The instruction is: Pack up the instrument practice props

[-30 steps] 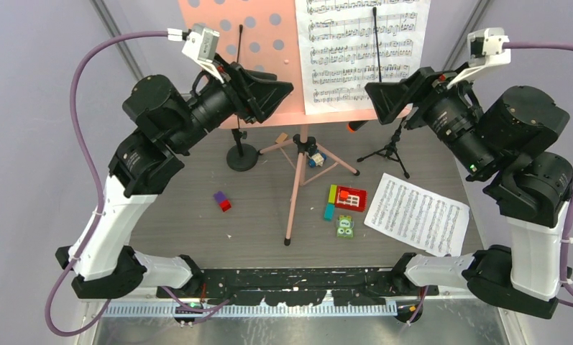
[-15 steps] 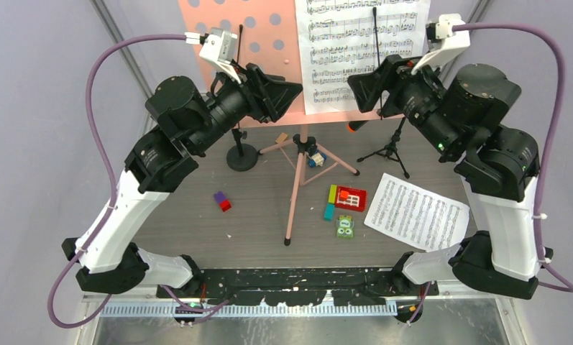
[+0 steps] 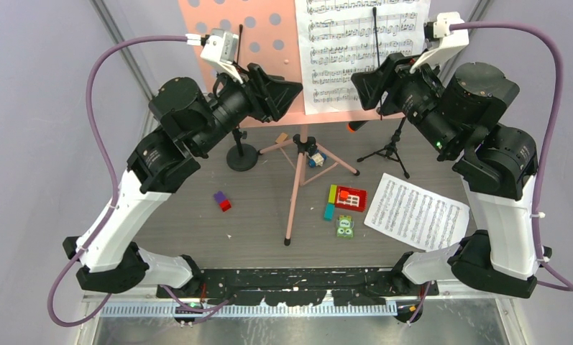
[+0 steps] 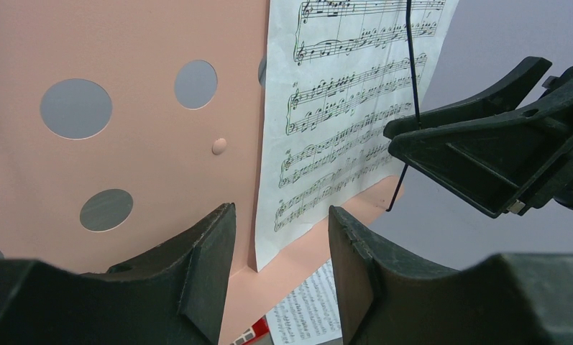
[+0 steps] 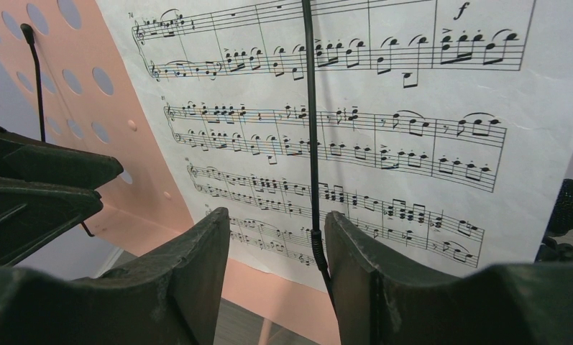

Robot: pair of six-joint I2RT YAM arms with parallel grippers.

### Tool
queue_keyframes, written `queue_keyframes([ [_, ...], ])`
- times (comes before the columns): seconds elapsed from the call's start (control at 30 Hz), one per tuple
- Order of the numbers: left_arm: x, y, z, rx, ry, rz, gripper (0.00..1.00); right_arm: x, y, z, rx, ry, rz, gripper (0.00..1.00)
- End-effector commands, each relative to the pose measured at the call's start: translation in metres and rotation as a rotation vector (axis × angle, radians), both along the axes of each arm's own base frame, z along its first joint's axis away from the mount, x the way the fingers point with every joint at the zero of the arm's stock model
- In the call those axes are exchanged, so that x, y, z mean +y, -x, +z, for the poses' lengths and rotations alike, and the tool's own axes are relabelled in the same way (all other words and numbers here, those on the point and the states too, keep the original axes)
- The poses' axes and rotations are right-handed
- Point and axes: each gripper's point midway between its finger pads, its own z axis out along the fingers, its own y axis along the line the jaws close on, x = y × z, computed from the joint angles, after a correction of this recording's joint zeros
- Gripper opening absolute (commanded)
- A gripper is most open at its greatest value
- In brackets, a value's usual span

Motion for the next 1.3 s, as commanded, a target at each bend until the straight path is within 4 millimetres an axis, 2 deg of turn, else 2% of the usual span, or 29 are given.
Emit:
queue_keyframes([
  [0.0,-0.002,-0.001,0.010,-0.019,0.038,0.002,0.52,-0.011,0.003,0.026,-0.082,-0.044,-0.026,0.52],
  [0.23,-0.007,-0.002,0.007,-0.013,0.031,-0.006,0.52,-0.018,0.004,0.039,-0.124,-0.070,-0.050,0.49],
  [0.5,-0.007,-0.004,0.003,-0.008,0.021,0.005,0.53,-0.012,-0.004,0.032,-0.110,-0.044,-0.057,0.39],
  [0.57,-0.006,-0.004,0.003,-0.008,0.021,0.006,0.53,-0.011,-0.005,0.032,-0.112,-0.046,-0.058,0.34],
  [0.7,-0.008,-0.006,0.000,-0.003,0.016,0.011,0.53,-0.010,-0.006,0.031,-0.113,-0.037,-0.060,0.16],
  [0.87,-0.010,-0.011,-0.007,0.010,0.009,0.023,0.54,-0.010,-0.008,0.025,-0.110,-0.015,-0.065,0.04],
  [1.0,-0.013,-0.013,-0.010,0.017,0.007,0.023,0.54,-0.011,-0.007,0.025,-0.112,-0.013,-0.065,0.01],
  [1.27,-0.022,-0.014,-0.013,0.025,0.011,-0.006,0.55,-0.009,-0.007,0.022,-0.110,-0.005,-0.054,0.00],
])
